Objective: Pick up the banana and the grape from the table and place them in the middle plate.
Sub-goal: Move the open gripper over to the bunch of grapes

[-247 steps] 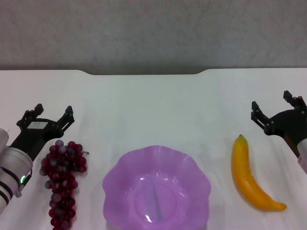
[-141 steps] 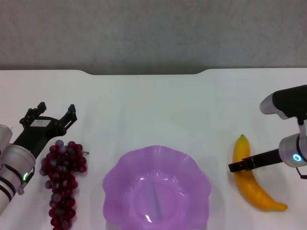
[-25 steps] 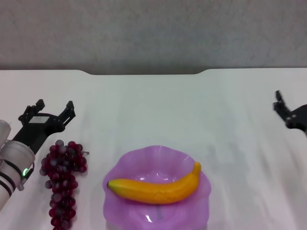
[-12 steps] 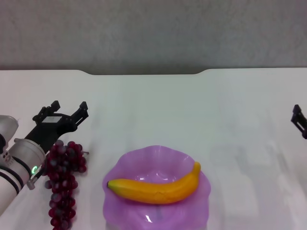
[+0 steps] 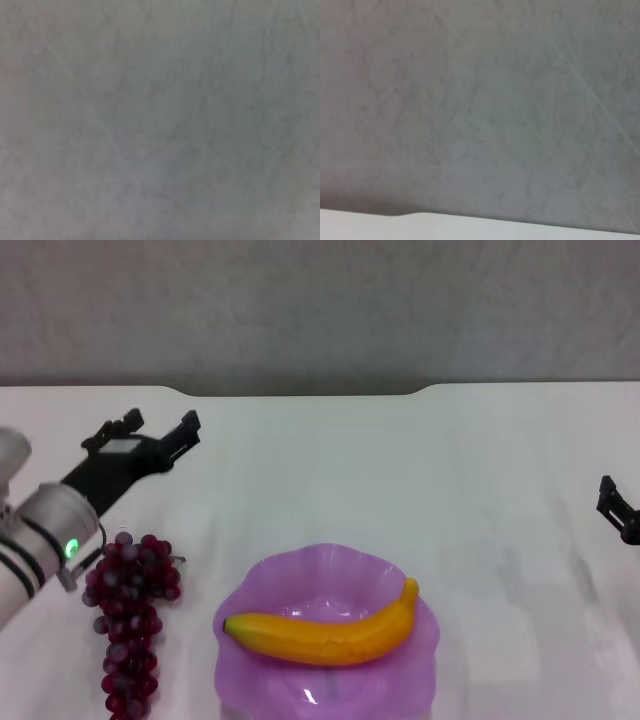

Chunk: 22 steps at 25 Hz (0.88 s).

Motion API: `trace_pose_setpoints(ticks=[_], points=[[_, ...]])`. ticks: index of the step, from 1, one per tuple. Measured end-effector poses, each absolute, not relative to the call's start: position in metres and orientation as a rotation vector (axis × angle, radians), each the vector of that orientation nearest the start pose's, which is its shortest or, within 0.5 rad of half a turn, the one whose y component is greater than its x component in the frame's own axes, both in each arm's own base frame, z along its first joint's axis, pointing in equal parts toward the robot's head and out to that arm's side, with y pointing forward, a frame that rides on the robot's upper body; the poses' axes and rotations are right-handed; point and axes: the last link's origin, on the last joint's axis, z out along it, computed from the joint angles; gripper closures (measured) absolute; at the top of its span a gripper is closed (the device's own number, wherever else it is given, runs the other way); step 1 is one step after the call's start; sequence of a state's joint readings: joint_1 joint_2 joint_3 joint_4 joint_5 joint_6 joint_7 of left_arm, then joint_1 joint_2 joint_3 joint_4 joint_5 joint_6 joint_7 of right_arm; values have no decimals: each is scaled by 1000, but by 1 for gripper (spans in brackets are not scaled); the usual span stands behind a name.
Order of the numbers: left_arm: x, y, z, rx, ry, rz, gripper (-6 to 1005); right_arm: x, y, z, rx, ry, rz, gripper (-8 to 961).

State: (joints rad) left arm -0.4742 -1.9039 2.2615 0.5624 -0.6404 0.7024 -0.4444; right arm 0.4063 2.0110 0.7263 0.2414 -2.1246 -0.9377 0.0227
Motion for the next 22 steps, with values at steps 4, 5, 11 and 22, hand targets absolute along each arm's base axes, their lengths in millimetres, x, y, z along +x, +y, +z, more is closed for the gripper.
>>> trace_pose_setpoints(ticks=[4, 5, 11, 22], points=[[-261, 402, -1, -1877, -870, -690, 117, 365, 331, -13, -1648, 612, 421, 74], [-258, 405, 3, -1879, -884, -653, 117, 365, 330, -13, -1649, 612, 418, 73], [-238, 401, 27, -1877, -905, -339, 118, 366, 331, -14, -1654, 617, 410, 73], [-204, 368, 52, -2103, -993, 73, 120, 360, 339, -21, -1696, 601, 364, 74]])
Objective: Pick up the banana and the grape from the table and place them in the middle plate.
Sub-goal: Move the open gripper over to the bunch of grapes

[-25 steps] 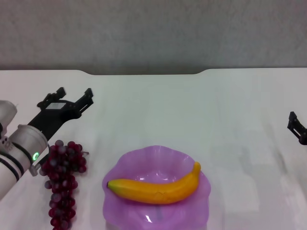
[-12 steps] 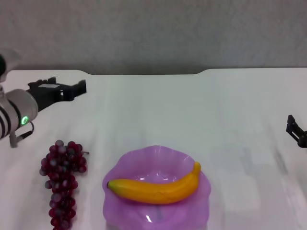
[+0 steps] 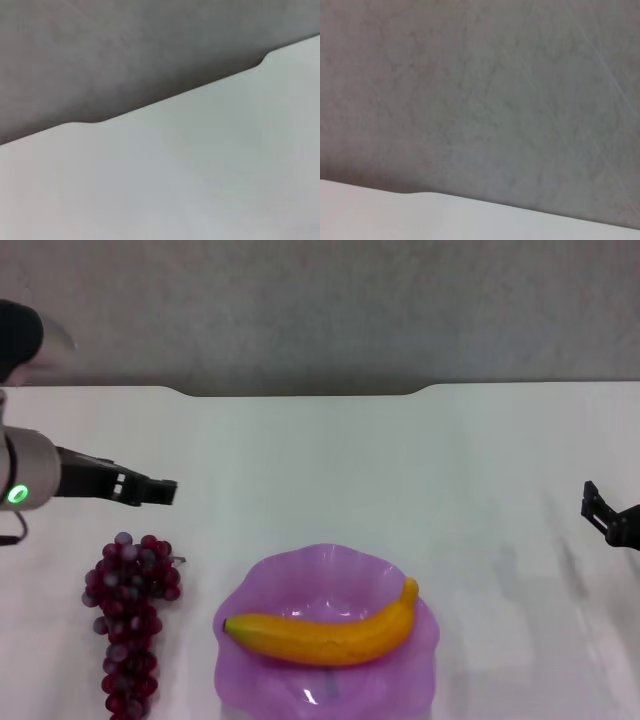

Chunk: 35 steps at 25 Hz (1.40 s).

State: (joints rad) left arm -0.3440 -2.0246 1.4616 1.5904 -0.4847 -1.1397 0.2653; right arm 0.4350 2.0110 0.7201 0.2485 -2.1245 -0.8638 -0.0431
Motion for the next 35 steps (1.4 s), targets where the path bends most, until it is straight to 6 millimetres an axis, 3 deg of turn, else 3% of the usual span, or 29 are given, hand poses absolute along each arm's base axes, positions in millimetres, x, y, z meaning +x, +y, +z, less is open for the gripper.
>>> trace_pose_setpoints(ticks=[4, 9, 24, 35], points=[[-209, 364, 61, -2084, -1042, 153, 120, 358, 339, -23, -1709, 596, 361, 73], [-217, 367, 59, -2059, -1142, 192, 121, 360, 337, -23, -1705, 593, 355, 73], [-282, 380, 33, -1952, -1351, 354, 123, 361, 336, -22, -1700, 575, 341, 74], [-288, 380, 11, -2025, -1404, 328, 166, 360, 336, -23, -1702, 569, 344, 74]])
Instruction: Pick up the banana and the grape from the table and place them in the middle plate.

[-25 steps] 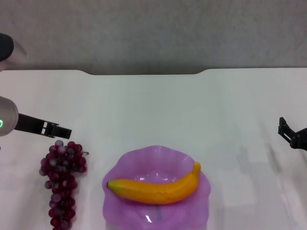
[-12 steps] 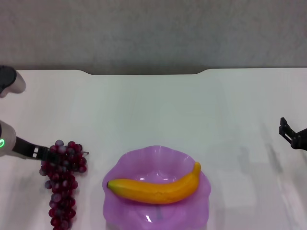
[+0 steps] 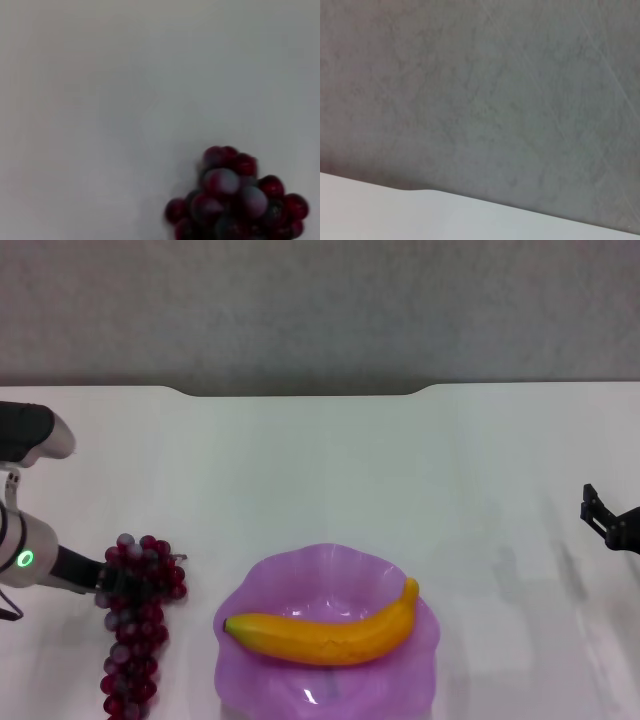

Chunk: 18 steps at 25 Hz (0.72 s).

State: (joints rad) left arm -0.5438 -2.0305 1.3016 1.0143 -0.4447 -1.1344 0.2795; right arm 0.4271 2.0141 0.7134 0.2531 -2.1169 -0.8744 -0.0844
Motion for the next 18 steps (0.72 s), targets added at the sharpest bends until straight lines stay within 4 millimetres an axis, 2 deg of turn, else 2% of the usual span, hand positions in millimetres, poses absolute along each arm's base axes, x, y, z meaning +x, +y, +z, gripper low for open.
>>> trace_pose_setpoints(ticks=[8, 18], points=[[-286, 385, 7, -2035, -1400, 259, 196, 359, 337, -23, -1705, 566, 346, 74], [-292, 384, 3, -2037, -1418, 269, 235, 359, 337, -23, -1705, 566, 345, 74]])
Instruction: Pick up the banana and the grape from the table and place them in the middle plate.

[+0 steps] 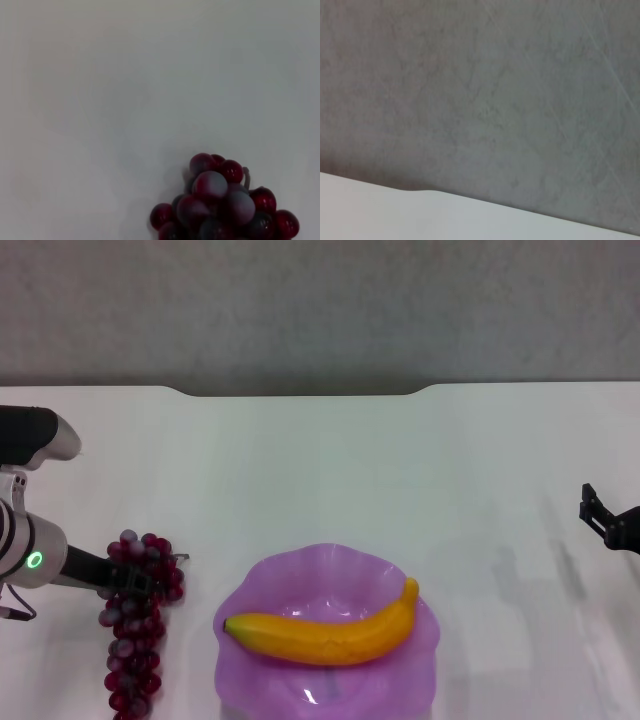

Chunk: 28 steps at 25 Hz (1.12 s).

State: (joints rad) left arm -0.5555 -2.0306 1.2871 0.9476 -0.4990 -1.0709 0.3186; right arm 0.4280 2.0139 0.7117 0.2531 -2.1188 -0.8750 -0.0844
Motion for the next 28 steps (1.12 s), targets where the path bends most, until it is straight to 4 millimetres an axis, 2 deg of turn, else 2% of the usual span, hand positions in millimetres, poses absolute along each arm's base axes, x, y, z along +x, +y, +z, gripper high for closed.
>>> trace_pose_setpoints(ticks=[1, 6, 12, 17, 28], points=[[-291, 384, 3, -2039, -1417, 266, 239, 359, 337, -23, -1706, 565, 344, 74], [-291, 386, 3, -2048, -1399, 237, 476, 359, 337, -22, -1706, 564, 343, 73], [-292, 388, 5, -2040, -1389, 219, 583, 359, 336, -23, -1709, 562, 343, 73], [-291, 388, 3, -2044, -1386, 210, 628, 358, 337, -23, -1711, 561, 344, 73], [-289, 388, 2, -2054, -1379, 169, 637, 358, 337, -24, -1712, 560, 345, 74]])
